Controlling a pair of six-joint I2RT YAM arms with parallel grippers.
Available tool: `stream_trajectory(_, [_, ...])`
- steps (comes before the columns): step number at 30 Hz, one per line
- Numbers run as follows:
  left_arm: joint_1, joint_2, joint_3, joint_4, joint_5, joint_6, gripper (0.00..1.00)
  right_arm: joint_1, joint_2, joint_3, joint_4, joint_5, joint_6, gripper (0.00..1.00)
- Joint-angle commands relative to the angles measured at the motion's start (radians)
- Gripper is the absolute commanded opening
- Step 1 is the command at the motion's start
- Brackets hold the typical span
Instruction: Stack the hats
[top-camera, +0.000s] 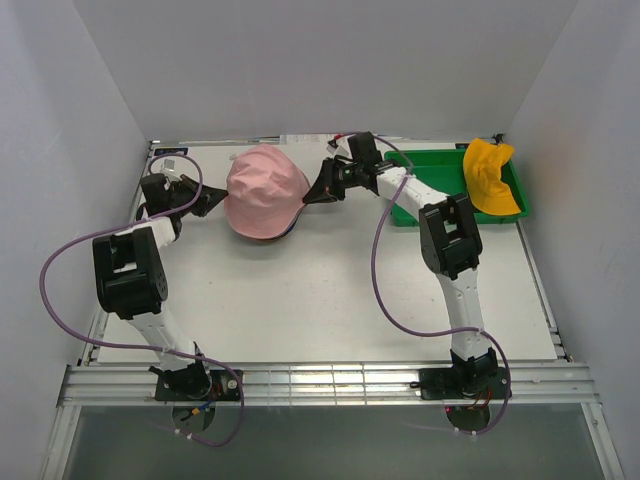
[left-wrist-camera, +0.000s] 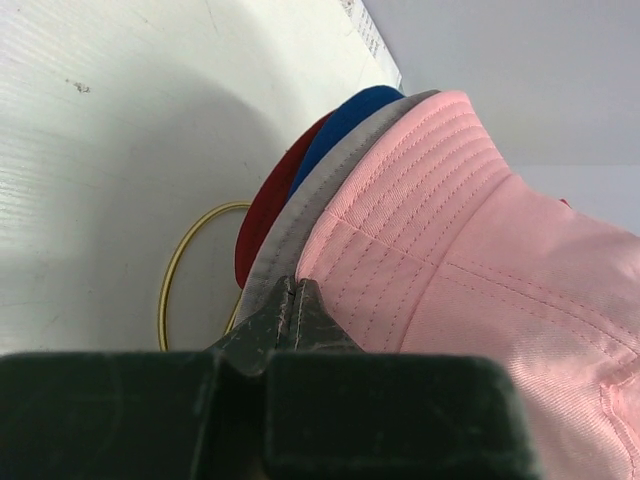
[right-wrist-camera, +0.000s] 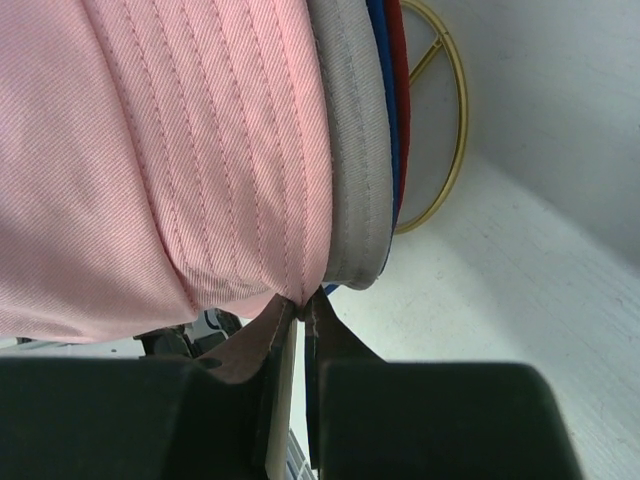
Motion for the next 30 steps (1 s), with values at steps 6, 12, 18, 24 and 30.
stream_trajectory(6, [0.023,0.058,-0.034,-0.273,-0.178,0.117,0.0,0.003,-0.009,-0.126,-0.057,0.069,-0.048,0.08])
stream_trajectory(12, [0.023,0.061,-0.028,-0.281,-0.178,0.125,0.0,0.003,0.023,-0.155,-0.057,0.083,-0.062,0.08])
stream_trajectory(18, [0.023,0.064,-0.027,-0.282,-0.176,0.129,0.0,0.002,0.045,-0.144,-0.064,0.092,-0.068,0.08])
stream_trajectory(24, [0.023,0.056,0.007,-0.298,-0.169,0.151,0.0,0.002,0.053,-0.105,-0.092,0.088,-0.076,0.08])
stream_trajectory(30, [0.023,0.027,0.077,-0.39,-0.165,0.169,0.0,0.002,0.017,-0.054,-0.11,0.085,-0.078,0.08])
